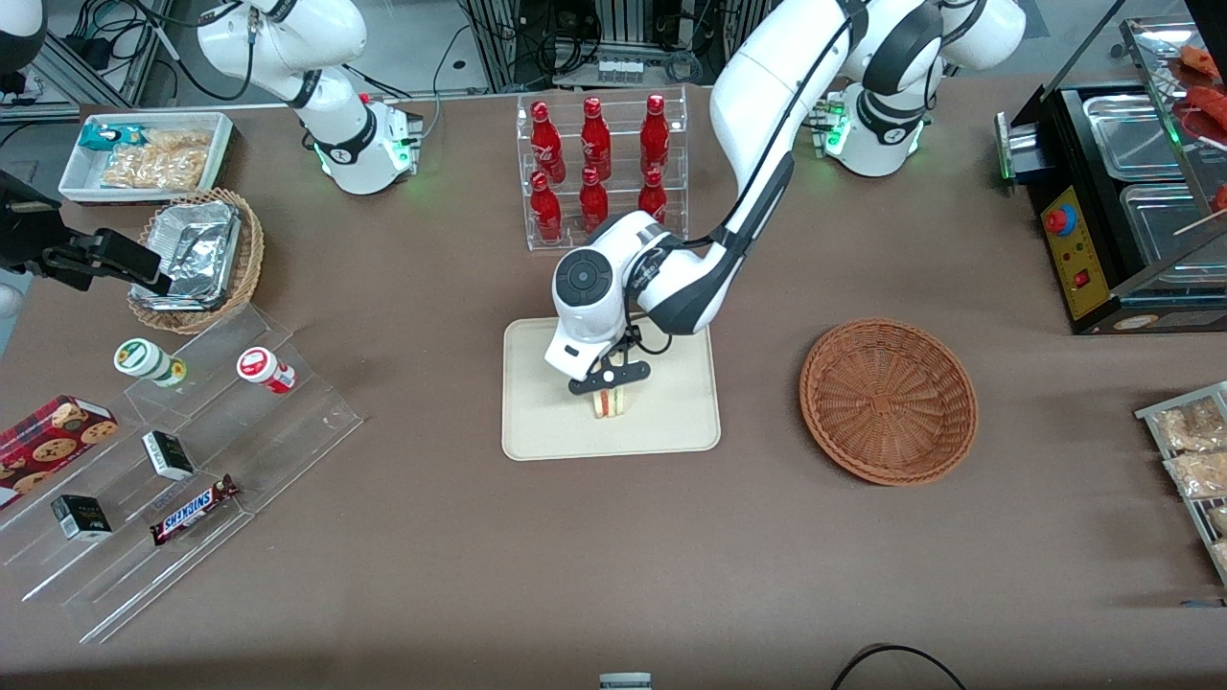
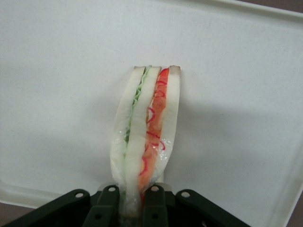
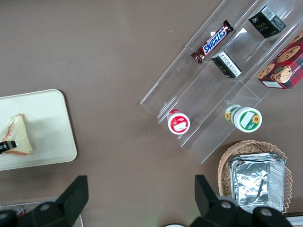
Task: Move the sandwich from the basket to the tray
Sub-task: 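Lower the sandwich onto the tray and open the left gripper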
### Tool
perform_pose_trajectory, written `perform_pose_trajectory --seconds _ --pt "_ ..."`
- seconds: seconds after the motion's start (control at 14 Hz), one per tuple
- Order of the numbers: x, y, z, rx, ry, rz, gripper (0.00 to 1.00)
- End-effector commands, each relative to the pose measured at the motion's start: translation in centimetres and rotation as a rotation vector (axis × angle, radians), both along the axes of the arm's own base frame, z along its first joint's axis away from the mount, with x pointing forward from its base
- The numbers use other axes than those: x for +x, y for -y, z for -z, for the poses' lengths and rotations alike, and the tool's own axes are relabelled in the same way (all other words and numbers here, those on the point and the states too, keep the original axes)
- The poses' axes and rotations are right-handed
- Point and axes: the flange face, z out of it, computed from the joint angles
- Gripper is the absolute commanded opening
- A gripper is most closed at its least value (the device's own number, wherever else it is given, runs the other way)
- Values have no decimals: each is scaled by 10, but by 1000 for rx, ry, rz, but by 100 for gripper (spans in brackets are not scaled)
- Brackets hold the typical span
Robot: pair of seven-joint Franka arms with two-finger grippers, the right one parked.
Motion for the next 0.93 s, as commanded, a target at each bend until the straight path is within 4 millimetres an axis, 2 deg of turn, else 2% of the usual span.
perform_pose_trajectory --seconds 0.0,0.21,0.43,0.64,0.86 --pt "5 4 -6 12 23 -11 100" --pt "7 4 -17 3 33 -26 100" --pt "11 1 -65 -31 68 -35 100" --pt "15 -15 -108 -10 62 -41 100" --pt "29 -55 -149 52 52 -88 100"
